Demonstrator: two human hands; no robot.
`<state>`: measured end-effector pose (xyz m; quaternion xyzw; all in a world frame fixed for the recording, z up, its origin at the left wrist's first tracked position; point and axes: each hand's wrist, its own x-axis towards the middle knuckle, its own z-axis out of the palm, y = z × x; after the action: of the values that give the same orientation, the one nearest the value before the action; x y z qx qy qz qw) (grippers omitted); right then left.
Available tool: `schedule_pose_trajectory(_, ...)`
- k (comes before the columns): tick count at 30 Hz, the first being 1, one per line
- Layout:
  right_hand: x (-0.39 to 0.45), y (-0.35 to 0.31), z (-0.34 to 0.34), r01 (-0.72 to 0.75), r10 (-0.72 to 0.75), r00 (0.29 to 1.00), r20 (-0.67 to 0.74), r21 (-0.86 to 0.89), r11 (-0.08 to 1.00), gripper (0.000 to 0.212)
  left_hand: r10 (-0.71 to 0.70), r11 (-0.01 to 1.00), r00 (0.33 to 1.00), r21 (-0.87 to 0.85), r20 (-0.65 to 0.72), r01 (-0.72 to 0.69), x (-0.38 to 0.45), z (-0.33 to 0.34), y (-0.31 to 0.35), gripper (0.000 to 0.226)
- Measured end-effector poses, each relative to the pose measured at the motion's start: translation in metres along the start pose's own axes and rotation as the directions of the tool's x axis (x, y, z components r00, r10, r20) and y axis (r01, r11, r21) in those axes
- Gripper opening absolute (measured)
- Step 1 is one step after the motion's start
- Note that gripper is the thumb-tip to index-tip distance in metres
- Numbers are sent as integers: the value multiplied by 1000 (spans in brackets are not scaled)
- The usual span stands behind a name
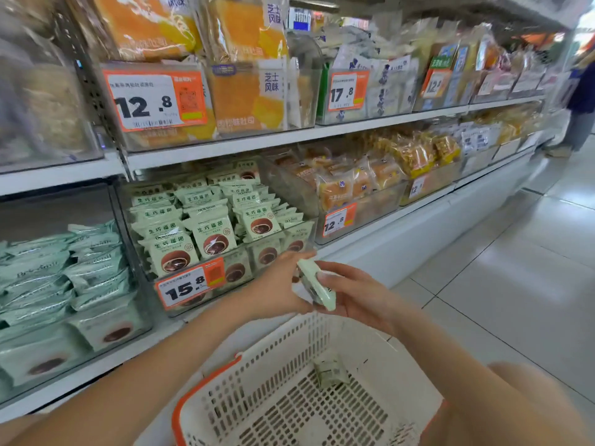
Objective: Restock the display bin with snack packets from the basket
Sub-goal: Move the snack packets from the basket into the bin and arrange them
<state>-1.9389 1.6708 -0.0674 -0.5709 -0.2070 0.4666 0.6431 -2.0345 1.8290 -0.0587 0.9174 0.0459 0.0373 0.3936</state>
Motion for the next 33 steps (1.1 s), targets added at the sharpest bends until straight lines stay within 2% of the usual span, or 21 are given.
schedule_pose_trajectory(2, -1, -8, 6, 125, -184, 971, -151, -333, 935, 62, -52, 974, 992, -215, 113, 76, 0, -14, 9, 101)
schedule_pose_trajectory(4, -4, -15, 10, 244, -426, 886, -184, -597, 764, 71, -28, 937, 995, -345, 98, 60, 2, -26, 16, 103)
schedule_pose_trajectory(5, -6, -17, 11, 308, -508, 848, -152, -640, 704, 76, 10, 947, 999, -322, 45, 5, 3, -30, 18, 103)
schedule_pose_trajectory(7, -9, -21, 12, 407, -611, 788, -82, -676, 614, 84, 107, 992, 993, -59, -55, -110, 6, -38, 20, 102)
schedule_pose_trajectory(9, -11, -23, 14, 441, -656, 754, -36, -711, 547, 92, 187, 977, 977, 126, -107, -173, 7, -42, 19, 96)
schedule_pose_trajectory(12, -12, -24, 14, 455, -682, 731, -5, -742, 492, 98, 245, 958, 955, 191, -165, -213, 5, -43, 19, 84)
schedule_pose_trajectory(15, -14, -26, 13, 476, -684, 729, 20, -733, 486, 98, 269, 941, 944, 260, -189, -216, 4, -44, 16, 81)
schedule_pose_trajectory(17, -14, -26, 14, 477, -682, 731, 31, -737, 478, 96, 250, 952, 948, 228, -199, -203, 3, -44, 15, 80)
schedule_pose_trajectory(18, -15, -26, 16, 474, -684, 730, 22, -736, 483, 94, 213, 972, 953, 149, -217, -184, 3, -44, 17, 79)
schedule_pose_trajectory(20, -14, -24, 18, 451, -693, 718, -61, -718, 531, 87, 73, 984, 967, -141, -244, -110, 2, -42, 22, 78)
schedule_pose_trajectory(21, -13, -23, 20, 431, -686, 716, -133, -689, 583, 82, -12, 948, 976, -313, -216, -58, 1, -40, 25, 75)
schedule_pose_trajectory(23, -10, -19, 25, 433, -639, 730, -241, -560, 706, 65, -135, 824, 990, -560, -50, 84, -1, -35, 31, 57)
schedule_pose_trajectory(25, -4, -10, 31, 422, -578, 770, -270, -463, 779, 54, -213, 777, 976, -599, 37, 193, 0, -25, 33, 40)
schedule_pose_trajectory(26, -1, -6, 34, 386, -545, 792, -276, -466, 797, 56, -268, 767, 963, -604, 4, 216, 2, -21, 32, 37)
schedule_pose_trajectory(28, 2, -2, 37, 265, -481, 832, -276, -564, 782, 77, -371, 783, 923, -568, -102, 252, 6, -19, 29, 33)
schedule_pose_trajectory(29, 3, -2, 36, 179, -486, 831, -271, -697, 694, 88, -378, 838, 912, -477, -160, 264, 7, -22, 26, 30)
schedule_pose_trajectory(31, 2, -7, 33, 60, -596, 783, -178, -932, 357, 99, -318, 938, 923, -215, -218, 272, 6, -31, 24, 25)
schedule_pose_trajectory(32, 1, -10, 33, 72, -650, 757, -71, -979, 190, 99, -285, 957, 932, -129, -225, 261, 5, -34, 24, 23)
schedule_pose_trajectory(33, 3, -13, 35, 113, -659, 751, 36, -991, 75, 97, -263, 964, 938, -103, -226, 246, 4, -36, 24, 22)
